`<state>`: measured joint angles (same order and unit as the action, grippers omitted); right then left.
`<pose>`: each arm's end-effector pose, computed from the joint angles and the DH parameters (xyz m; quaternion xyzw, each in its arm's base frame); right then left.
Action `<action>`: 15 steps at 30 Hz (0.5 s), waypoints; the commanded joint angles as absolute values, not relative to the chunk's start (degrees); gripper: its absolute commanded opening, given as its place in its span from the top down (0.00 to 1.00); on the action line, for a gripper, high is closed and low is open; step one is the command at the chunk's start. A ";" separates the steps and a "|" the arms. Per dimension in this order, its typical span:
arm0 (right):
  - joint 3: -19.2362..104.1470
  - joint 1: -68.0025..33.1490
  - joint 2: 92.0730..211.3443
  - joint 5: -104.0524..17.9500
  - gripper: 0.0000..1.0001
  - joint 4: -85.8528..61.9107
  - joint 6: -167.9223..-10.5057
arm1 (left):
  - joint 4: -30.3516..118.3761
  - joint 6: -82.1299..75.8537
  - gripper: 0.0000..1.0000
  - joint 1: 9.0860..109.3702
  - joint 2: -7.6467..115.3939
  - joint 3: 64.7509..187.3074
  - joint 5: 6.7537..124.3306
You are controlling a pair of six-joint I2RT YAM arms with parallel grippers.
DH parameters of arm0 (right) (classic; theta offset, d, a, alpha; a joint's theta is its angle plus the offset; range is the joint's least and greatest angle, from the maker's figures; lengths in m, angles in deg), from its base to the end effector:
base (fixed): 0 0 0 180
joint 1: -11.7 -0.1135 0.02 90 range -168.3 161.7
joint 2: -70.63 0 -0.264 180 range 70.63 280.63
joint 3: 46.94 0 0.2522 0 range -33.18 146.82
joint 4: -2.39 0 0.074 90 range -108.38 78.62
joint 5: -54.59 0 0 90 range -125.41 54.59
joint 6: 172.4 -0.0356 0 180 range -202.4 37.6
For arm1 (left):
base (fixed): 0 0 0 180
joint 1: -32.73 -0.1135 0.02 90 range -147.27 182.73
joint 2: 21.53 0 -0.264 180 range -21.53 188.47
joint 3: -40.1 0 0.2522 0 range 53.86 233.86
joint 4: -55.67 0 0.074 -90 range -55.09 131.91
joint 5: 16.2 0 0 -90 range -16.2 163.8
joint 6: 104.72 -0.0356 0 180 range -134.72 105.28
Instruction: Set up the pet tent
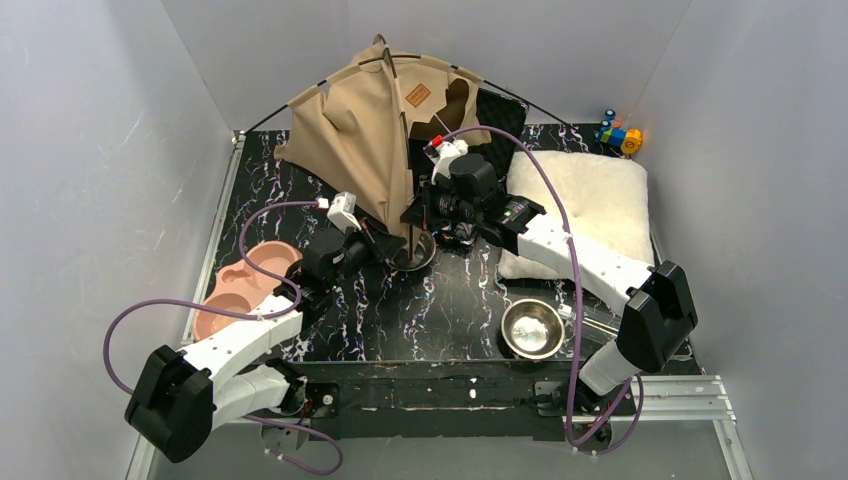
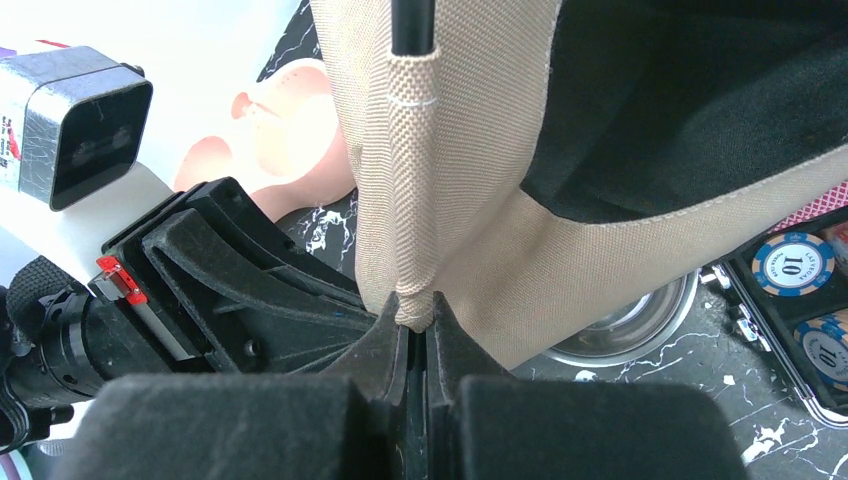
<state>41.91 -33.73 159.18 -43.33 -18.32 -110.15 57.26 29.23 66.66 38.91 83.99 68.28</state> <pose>0.2547 0.2655 0.3406 -0.1648 0.8035 0.3849 0.4233 0.1949 -0.1353 0.2430 -0.0400 0.7918 -0.4120 0.4492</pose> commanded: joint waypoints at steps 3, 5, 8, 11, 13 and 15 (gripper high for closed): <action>45.96 -30.22 156.40 -33.16 0.99 0.40 -108.51 | 43.24 27.79 1.00 68.41 39.07 82.24 65.60; 46.02 -30.20 156.56 -32.76 0.99 0.83 -108.42 | 43.27 27.95 1.00 68.41 38.82 82.23 65.41; 46.22 -30.22 156.82 -32.54 0.99 1.60 -108.56 | 43.80 28.13 1.00 68.41 39.03 82.16 64.83; 46.44 -30.23 157.09 -32.13 0.99 2.17 -108.86 | 43.89 27.90 1.00 68.41 39.36 81.84 64.75; 46.45 -30.15 157.03 -31.60 0.99 2.63 -108.92 | 43.91 27.68 1.00 68.41 39.32 81.50 64.75; 46.48 -30.09 157.07 -31.22 0.99 3.06 -108.92 | 43.98 27.73 1.00 68.38 38.99 81.09 64.74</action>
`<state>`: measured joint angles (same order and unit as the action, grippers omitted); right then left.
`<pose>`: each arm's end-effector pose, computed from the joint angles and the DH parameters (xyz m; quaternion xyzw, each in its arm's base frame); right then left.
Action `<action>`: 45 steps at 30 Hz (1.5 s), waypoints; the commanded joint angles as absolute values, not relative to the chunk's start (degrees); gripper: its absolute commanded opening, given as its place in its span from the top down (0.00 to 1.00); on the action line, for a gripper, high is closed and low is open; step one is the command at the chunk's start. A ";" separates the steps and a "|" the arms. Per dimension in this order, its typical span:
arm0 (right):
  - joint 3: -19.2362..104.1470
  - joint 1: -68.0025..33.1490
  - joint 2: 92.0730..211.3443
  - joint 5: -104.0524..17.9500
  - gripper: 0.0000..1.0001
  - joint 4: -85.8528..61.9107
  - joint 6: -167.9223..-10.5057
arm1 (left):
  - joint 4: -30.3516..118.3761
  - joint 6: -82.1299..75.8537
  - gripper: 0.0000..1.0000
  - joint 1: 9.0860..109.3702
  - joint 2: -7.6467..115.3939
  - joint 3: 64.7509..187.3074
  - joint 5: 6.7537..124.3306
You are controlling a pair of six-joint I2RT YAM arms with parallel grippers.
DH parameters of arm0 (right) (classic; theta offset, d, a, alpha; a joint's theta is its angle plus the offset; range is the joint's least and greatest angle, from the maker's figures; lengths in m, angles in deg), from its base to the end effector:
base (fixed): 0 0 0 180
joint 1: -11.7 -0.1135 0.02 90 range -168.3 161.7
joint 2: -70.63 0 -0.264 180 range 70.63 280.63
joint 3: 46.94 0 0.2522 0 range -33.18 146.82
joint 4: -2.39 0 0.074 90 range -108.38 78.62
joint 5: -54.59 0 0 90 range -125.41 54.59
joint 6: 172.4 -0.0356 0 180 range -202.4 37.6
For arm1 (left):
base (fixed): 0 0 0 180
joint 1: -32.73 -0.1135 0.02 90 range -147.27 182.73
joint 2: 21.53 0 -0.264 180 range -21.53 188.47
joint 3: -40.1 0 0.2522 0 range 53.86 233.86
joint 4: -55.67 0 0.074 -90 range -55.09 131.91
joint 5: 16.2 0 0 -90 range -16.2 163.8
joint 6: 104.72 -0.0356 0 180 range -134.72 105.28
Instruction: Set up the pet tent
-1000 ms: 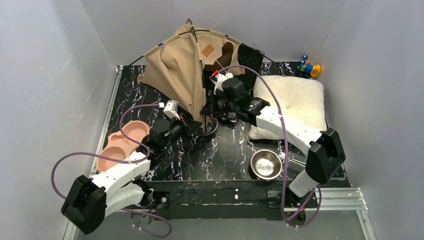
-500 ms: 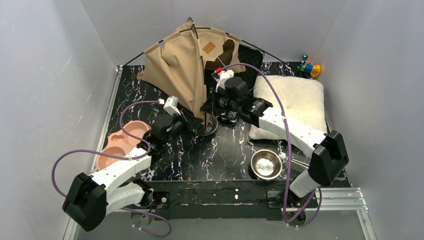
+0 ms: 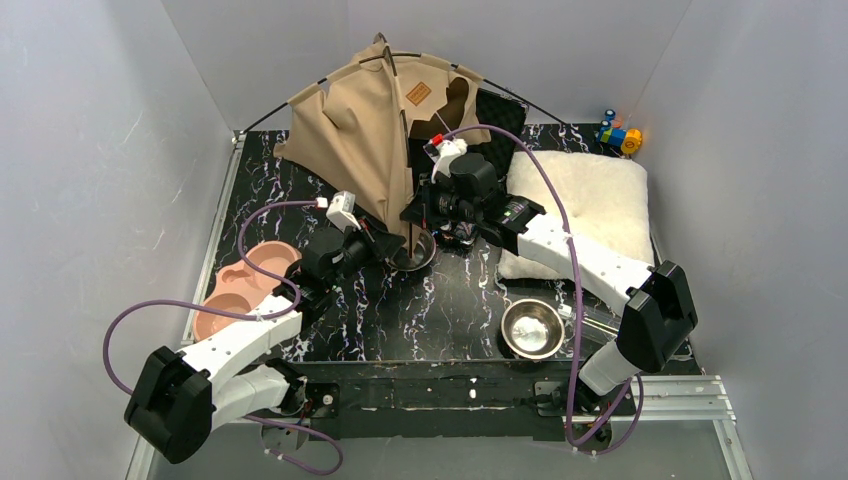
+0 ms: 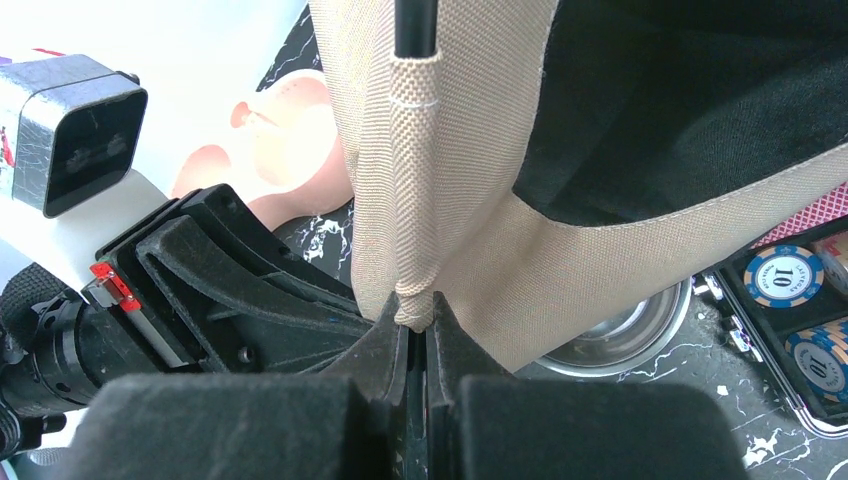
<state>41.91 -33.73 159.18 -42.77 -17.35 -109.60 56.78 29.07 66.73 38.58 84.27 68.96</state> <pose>0.2554 0.2658 0.3424 -0.1657 0.7985 0.3836 0.4334 0.1946 -0.1349 0.2451 -0.0419 0.7911 -0.4087 0.4533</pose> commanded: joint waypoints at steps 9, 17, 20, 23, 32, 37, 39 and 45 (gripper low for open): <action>48.25 -29.34 158.68 -29.74 0.99 6.35 -109.99 | 44.93 27.93 1.00 68.51 38.14 78.81 64.20; 49.55 -28.64 159.33 -27.68 0.99 7.19 -112.72 | 45.25 27.47 1.00 68.48 37.75 77.85 64.33; 49.41 -28.64 159.49 -26.97 0.99 7.57 -112.69 | 45.25 27.67 1.00 68.50 37.38 77.78 64.31; 49.23 -28.60 159.57 -26.45 0.99 7.95 -112.71 | 45.21 27.80 1.00 68.44 37.09 77.68 64.27; 47.73 -28.61 159.75 -25.60 0.99 9.30 -109.06 | 44.11 28.10 1.00 68.49 35.58 78.08 64.10; 46.37 -28.61 159.60 -25.23 0.99 11.36 -107.77 | 43.37 28.68 1.00 68.46 34.93 78.69 63.75; 45.92 -28.65 159.58 -25.07 0.99 12.26 -107.27 | 43.27 29.07 1.00 68.49 34.74 78.88 63.38; 42.22 -28.65 158.94 -25.07 0.99 17.33 -106.09 | 42.72 31.02 1.00 68.49 33.48 80.27 62.59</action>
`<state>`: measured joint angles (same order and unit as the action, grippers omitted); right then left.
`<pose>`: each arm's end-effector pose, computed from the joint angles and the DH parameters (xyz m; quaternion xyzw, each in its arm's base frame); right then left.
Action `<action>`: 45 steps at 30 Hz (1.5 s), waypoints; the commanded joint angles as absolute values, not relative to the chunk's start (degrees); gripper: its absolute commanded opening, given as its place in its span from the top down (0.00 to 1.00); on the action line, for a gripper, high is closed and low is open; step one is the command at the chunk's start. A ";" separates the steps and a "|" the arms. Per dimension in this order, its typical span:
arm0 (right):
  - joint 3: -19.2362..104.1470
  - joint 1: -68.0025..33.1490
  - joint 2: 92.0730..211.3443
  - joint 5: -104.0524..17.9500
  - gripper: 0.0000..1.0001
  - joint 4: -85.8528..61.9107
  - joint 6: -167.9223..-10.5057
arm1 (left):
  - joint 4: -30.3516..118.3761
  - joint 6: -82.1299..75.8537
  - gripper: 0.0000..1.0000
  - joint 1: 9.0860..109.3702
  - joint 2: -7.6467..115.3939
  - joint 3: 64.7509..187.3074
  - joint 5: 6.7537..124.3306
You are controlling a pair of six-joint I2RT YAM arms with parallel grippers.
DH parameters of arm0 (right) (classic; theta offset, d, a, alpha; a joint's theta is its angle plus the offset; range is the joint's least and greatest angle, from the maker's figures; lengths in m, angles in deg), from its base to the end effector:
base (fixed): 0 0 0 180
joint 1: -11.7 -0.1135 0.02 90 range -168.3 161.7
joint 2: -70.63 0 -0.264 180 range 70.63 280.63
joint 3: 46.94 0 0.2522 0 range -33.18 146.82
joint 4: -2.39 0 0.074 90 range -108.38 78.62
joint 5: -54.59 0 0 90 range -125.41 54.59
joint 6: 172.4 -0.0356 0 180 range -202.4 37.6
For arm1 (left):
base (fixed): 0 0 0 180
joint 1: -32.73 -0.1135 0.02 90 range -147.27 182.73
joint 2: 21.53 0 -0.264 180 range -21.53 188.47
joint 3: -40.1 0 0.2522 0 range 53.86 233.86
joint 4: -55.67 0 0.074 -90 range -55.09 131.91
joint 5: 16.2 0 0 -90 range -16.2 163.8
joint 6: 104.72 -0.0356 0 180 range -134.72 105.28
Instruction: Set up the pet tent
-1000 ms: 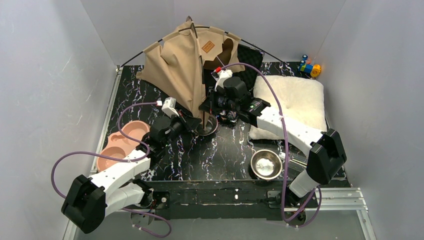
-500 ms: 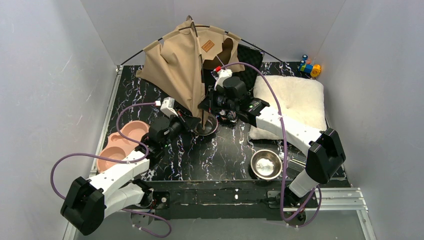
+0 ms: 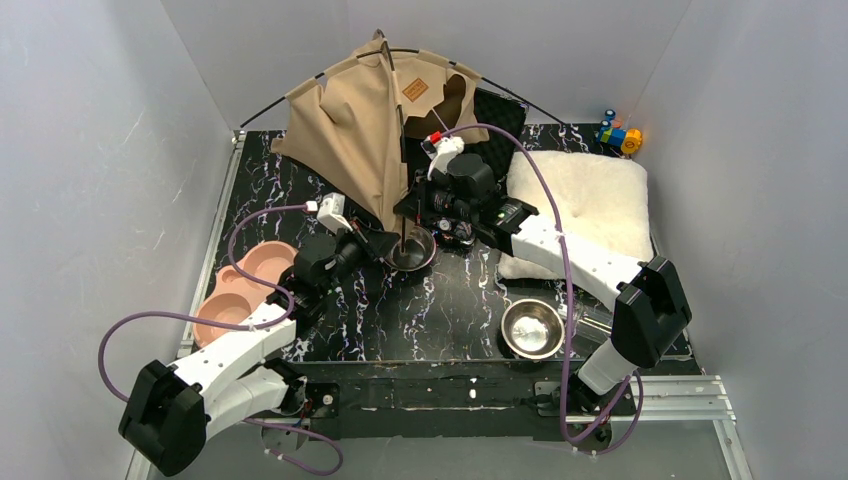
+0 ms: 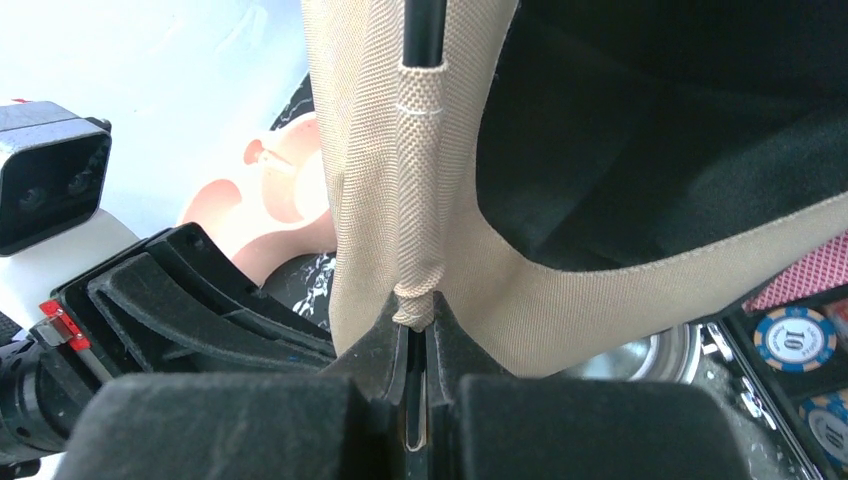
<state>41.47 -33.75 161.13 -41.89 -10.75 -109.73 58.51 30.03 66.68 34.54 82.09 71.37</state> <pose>0.2636 0.2735 0.3396 -0.1588 0.7780 0.3958 0.4613 0.1856 -0.1268 0.2498 -0.0593 0.7706 -0.4149 0.4801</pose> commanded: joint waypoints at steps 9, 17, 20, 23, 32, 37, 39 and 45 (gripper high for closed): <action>35.84 -29.36 157.02 -22.57 0.99 27.02 -105.04 | 42.21 34.30 1.00 68.50 33.58 83.24 61.16; 31.50 -29.81 153.92 -17.30 0.99 32.03 -107.39 | 38.97 34.10 1.00 68.47 34.32 82.57 63.78; 31.91 -29.78 153.29 -16.67 0.99 30.87 -108.54 | 39.02 33.85 1.00 68.43 34.63 82.30 64.62; 31.82 -29.81 152.60 -16.44 0.99 30.38 -110.03 | 38.75 33.12 1.00 68.50 35.26 82.33 65.51; 30.27 -30.38 152.51 -14.59 0.99 34.81 -110.46 | 39.89 37.67 1.00 68.50 36.65 82.16 65.07; 29.85 -31.24 153.10 -12.22 0.99 37.50 -108.83 | 40.21 41.33 1.00 68.50 36.41 81.60 64.62; 29.58 -31.57 153.20 -11.50 0.99 38.76 -107.72 | 40.36 42.51 1.00 68.47 36.29 81.42 64.41; 29.38 -32.73 153.61 -9.77 0.99 42.38 -103.79 | 40.46 44.87 1.00 68.49 35.59 81.04 63.76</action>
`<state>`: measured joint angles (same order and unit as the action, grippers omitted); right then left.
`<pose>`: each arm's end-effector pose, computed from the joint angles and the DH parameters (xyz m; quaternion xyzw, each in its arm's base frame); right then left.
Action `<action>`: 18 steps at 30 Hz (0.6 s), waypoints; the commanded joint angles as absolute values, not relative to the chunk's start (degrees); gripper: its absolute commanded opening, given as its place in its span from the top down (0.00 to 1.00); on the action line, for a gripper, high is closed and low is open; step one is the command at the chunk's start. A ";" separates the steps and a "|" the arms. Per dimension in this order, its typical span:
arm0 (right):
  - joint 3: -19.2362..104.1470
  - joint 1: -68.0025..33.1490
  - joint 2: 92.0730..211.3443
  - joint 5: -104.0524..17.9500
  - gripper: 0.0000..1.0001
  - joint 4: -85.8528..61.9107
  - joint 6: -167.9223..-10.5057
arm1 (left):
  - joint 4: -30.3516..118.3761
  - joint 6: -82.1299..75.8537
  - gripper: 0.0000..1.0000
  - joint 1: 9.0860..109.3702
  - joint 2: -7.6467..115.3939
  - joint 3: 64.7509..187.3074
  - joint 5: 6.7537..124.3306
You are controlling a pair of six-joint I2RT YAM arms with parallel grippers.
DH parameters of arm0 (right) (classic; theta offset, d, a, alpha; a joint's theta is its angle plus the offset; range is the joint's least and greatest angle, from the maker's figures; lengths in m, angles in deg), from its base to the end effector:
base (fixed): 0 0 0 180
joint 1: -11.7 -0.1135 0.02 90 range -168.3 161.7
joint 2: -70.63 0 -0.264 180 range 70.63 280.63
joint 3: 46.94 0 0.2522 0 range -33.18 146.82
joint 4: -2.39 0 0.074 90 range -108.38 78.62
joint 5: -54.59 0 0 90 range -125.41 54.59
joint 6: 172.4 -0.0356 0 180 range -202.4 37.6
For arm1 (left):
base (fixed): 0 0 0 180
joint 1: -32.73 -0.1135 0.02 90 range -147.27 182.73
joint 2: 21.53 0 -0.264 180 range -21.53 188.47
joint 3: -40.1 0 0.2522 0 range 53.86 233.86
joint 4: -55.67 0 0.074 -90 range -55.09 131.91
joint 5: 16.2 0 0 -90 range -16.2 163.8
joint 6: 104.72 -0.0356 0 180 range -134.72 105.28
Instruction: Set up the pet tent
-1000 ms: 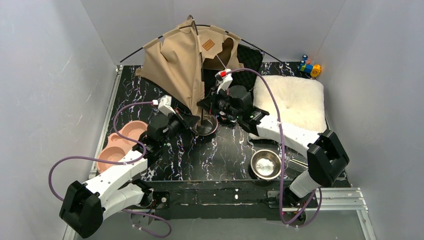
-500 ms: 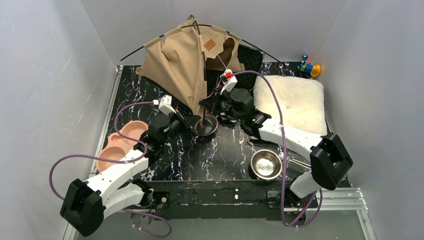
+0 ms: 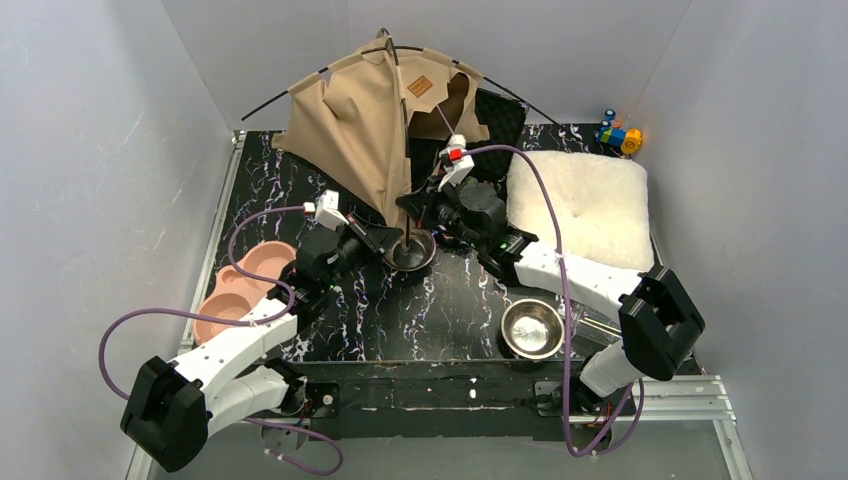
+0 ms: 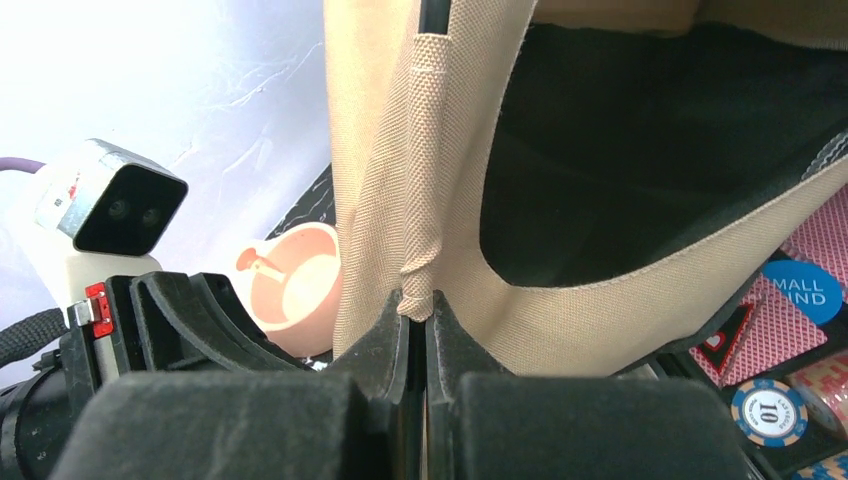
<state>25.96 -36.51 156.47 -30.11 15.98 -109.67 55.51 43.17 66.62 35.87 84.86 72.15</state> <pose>0.2397 0.2633 0.3216 -0.0953 0.6966 0.4091 0.5816 0.1909 -0.1295 0.2564 -0.1537 0.7662 -0.4557 0.4261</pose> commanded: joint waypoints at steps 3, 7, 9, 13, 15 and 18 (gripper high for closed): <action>28.60 -33.06 153.39 -8.54 0.99 44.83 -102.97 | 40.95 46.63 1.00 68.46 35.27 80.67 63.55; 28.45 -33.75 153.26 -6.96 0.99 46.77 -101.54 | 41.40 49.35 1.00 68.46 34.54 80.01 63.90; 28.33 -34.13 153.25 -6.32 0.99 47.99 -100.87 | 41.32 51.20 1.00 68.50 34.02 79.63 64.38; 27.42 -35.07 153.07 -4.23 0.99 50.73 -99.80 | 43.41 56.38 1.00 68.46 32.91 78.18 64.75; 26.97 -35.46 153.11 -3.27 0.99 51.90 -99.62 | 44.20 59.17 1.00 68.50 32.68 77.55 64.93; 26.76 -36.31 153.37 -2.04 0.99 53.94 -98.59 | 44.03 61.13 1.00 68.50 32.37 77.71 65.08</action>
<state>23.14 -40.37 156.47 -22.18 26.64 -104.20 58.66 57.38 66.60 32.71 81.78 73.46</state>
